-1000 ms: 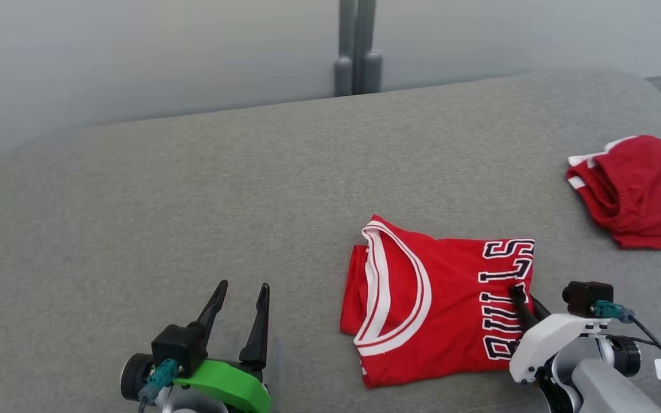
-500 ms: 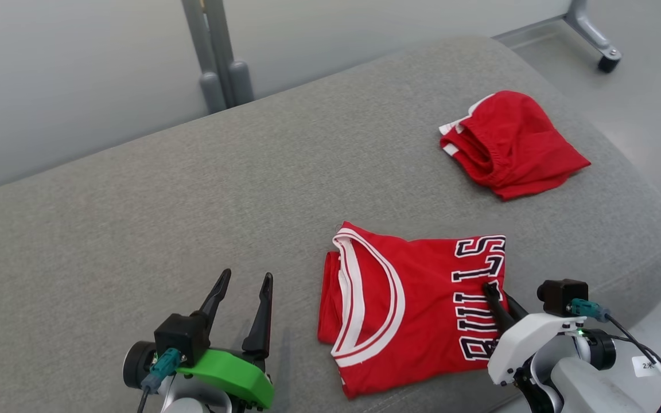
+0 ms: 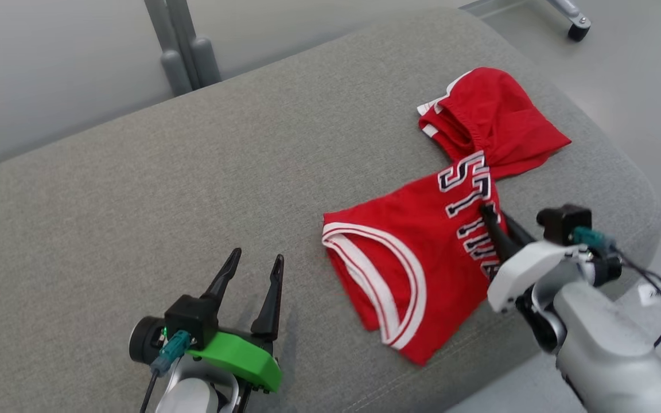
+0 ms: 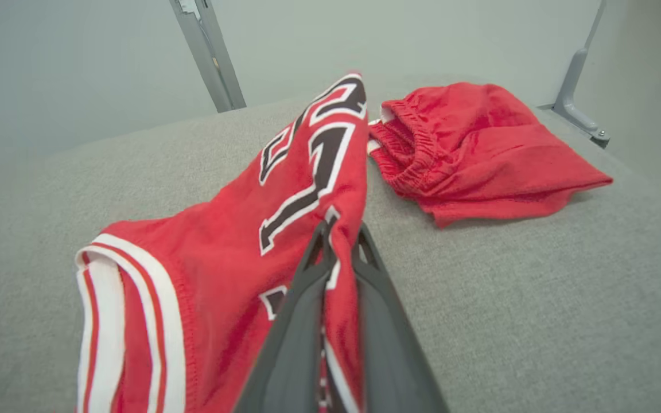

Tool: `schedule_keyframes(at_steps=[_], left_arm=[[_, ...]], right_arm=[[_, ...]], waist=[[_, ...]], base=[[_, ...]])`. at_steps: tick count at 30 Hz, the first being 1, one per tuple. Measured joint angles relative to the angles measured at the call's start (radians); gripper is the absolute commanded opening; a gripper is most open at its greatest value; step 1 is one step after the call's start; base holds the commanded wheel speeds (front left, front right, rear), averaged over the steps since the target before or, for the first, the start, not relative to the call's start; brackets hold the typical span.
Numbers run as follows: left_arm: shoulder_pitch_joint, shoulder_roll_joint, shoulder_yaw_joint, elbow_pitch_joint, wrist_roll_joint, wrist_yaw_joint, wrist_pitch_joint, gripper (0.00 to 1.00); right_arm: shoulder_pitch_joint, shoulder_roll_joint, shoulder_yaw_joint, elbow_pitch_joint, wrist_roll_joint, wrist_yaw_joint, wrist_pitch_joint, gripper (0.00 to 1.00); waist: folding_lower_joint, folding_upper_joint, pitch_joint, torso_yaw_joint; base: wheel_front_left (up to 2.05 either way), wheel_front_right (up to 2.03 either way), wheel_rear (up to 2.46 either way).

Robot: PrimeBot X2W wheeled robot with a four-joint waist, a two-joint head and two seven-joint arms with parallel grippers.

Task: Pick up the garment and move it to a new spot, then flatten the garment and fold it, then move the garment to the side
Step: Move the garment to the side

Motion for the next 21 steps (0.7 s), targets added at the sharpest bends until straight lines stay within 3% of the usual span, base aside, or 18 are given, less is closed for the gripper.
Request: schedule_keyframes(at_steps=[14, 21], left_arm=[[-0.081, 0.0, 0.013, -0.015, 0.07, -0.02, 0.0, 1.0], [-0.098, 0.0, 0.022, -0.04, 0.089, -0.025, 0.0, 1.0]], right_arm=[[-0.354, -0.131, -0.216, 0.057, -0.152, 0.0, 0.0, 0.0], [-0.387, -0.259, -0.458, 0.16, -0.266, 0.0, 0.0, 0.0]], waist=[[0.0001, 0.0, 0.177, 0.142], [0.0001, 0.0, 0.253, 0.222]], base=[[0.0, 0.0, 0.0], [0.0, 0.0, 0.0]])
